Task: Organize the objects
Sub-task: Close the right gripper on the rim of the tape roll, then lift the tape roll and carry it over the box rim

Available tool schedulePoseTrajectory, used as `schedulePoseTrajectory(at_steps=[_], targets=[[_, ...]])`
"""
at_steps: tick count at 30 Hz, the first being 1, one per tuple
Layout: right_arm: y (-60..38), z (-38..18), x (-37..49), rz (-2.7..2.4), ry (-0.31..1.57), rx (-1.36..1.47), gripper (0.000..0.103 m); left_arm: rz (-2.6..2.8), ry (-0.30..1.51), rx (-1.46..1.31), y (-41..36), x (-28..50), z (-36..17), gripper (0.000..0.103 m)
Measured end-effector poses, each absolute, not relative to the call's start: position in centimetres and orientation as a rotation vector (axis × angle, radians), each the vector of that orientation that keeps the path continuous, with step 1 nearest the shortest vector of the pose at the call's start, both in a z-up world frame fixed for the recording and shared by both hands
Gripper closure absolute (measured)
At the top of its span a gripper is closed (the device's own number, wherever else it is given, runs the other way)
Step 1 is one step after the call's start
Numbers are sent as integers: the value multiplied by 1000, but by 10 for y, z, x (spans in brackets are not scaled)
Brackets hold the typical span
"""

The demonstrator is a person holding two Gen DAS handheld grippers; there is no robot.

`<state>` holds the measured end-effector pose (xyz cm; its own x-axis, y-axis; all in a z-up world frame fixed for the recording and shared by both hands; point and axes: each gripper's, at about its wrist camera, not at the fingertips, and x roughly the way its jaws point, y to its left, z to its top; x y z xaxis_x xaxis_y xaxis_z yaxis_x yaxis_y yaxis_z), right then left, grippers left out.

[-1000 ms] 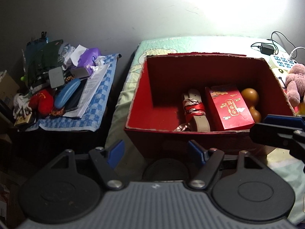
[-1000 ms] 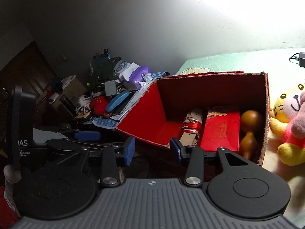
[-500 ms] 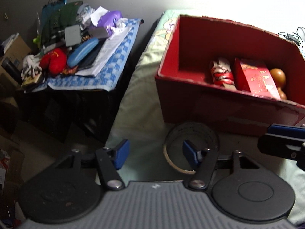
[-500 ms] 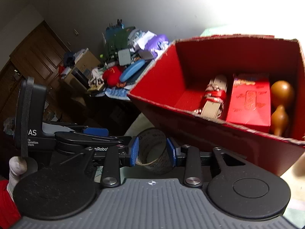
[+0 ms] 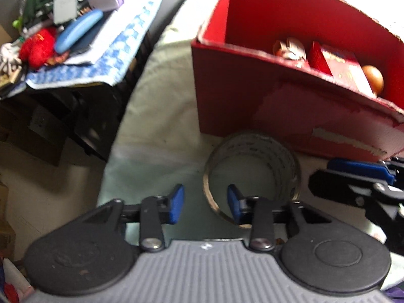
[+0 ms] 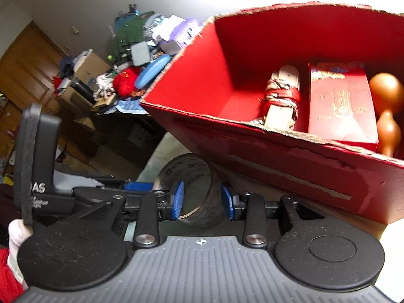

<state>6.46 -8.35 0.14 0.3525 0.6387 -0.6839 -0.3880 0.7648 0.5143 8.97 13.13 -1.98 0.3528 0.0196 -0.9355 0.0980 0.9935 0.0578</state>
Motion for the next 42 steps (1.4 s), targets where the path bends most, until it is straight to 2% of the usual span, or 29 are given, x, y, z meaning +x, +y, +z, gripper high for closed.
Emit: schedulePoseTrajectory(at_steps=[6,9,24,42], targets=[[-72,-12,74,631,1069,280,71,-102,1223,117,131,94,-27,84],[-69,-17,76,618,1098,283,84,-121,1228,120,131,97,-29,87],[-81,2,71,703,1083,272,86,-172,1211,143,135,81,-12,90],[-120,71,55,830,898,333,86,-208,970,224,103,37,88,90]])
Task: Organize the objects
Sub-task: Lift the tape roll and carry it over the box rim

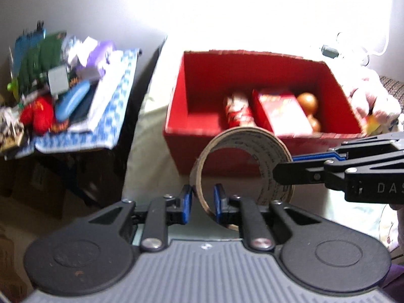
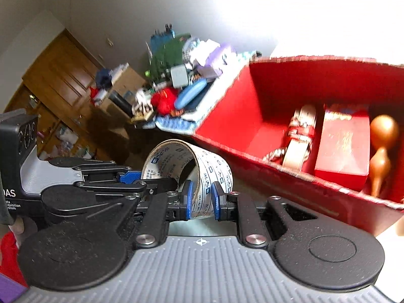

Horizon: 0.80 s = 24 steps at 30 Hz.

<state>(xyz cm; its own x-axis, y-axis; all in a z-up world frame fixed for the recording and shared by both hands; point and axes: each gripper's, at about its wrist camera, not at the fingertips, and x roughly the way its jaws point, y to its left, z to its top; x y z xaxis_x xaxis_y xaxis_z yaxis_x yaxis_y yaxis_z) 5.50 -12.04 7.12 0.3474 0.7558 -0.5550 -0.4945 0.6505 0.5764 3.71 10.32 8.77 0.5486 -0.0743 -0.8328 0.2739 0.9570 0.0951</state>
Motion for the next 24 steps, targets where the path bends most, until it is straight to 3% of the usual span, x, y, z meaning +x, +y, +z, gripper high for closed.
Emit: schedulePoseTrajectory(at_steps=[12,24], targets=[[-144,90,97,716,789,360,87,-270,843,263,62,86,109,90],[-127,60,170,648,922,334,89,-245,938,240,57,152,62,90]])
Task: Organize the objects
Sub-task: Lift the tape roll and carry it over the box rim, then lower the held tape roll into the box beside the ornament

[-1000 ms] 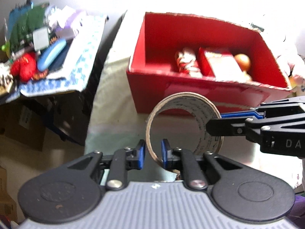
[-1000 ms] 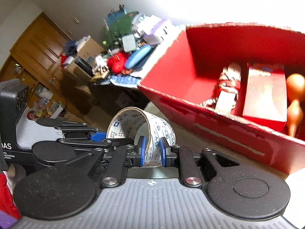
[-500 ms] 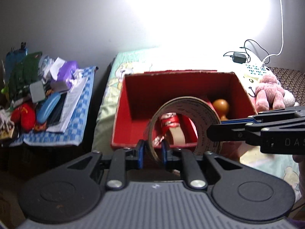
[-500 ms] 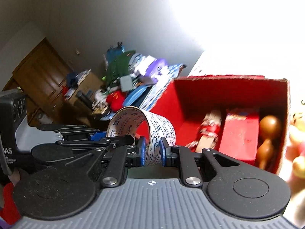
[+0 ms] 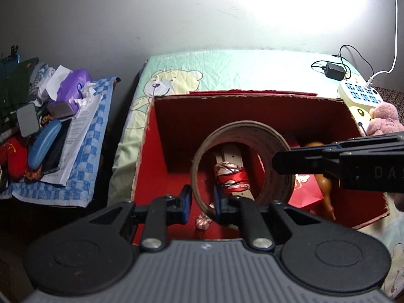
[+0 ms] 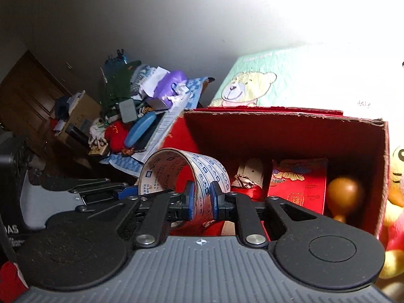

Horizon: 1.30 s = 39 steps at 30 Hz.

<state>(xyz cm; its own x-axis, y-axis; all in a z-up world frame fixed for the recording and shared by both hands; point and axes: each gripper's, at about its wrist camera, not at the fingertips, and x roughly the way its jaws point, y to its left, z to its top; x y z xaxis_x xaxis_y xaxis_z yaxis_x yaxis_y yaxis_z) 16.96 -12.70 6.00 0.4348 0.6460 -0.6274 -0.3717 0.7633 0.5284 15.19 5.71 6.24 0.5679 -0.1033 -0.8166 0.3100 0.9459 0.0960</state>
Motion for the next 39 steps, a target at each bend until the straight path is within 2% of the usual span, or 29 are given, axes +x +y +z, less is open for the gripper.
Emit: schedulePoseTrajectory(at_steps=[13,22,27,31,33,39], targets=[[-109,14,220,716,1108,349,91,-133,1016,290,61,189,28,89],[-112,-14,239,717,1186,412,94,-88,1011,366,50,196,16,81],[-117,-19,245,687,1201,473,94,-83,992,389,45,199,13,70],[-118,-17,245,650,1194,459,95,-90,991,382,45,201,14,68],[-117,-16,244,623,1201,433,95,-99,986,374,46,199,16,59],[-111,-9,239,577,1188,331,96,-145,977,366,42,192,19,57]])
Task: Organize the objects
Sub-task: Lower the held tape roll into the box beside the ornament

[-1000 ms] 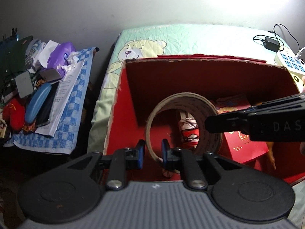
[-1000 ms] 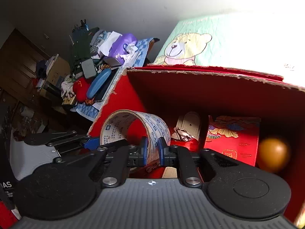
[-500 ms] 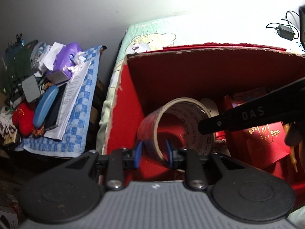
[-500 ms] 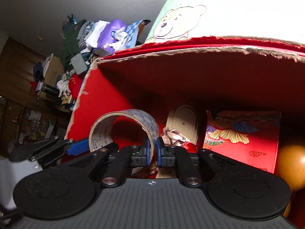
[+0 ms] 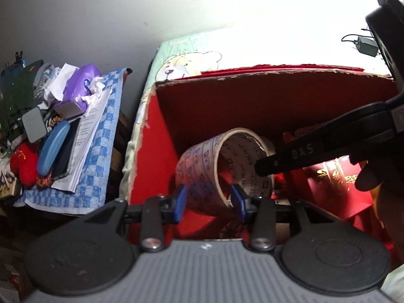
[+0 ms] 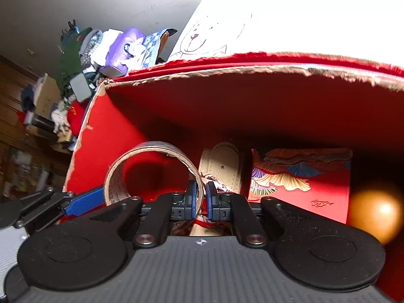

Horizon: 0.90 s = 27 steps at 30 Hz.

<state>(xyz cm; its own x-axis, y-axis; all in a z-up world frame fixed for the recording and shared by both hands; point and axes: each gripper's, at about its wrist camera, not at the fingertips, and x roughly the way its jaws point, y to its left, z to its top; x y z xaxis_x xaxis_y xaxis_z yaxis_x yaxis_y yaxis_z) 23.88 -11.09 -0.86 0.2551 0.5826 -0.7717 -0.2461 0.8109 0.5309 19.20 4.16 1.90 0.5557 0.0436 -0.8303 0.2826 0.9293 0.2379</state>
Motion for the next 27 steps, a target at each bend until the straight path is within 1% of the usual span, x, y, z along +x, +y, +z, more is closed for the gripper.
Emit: schedulePoseTrajectory(at_steps=[3,6,10,12,14,18,22,25,27], targets=[[-110,-8,239,583,1164,323,96,-144,968,379,38,190,19,58],[-115,-15,246,612,1163,408,94,-138,965,383,40,189,19,59],[-119,-15,244,619,1152,427,93,-139,952,380,43,187,23,59],[-121,-12,243,626,1131,436,88,-140,954,378,43,186,24,59],[-126,-10,242,624,1115,458,86,-144,955,376,42,185,23,59],[-133,-9,240,610,1116,499,86,-149,950,388,41,181,23,59],[-128,-8,240,694,1169,538,86,-154,939,392,42,176,27,59],[-119,-7,238,779,1204,513,86,-159,929,392,46,170,32,59],[-107,-11,238,869,1267,485,86,-164,926,393,49,164,35,59]])
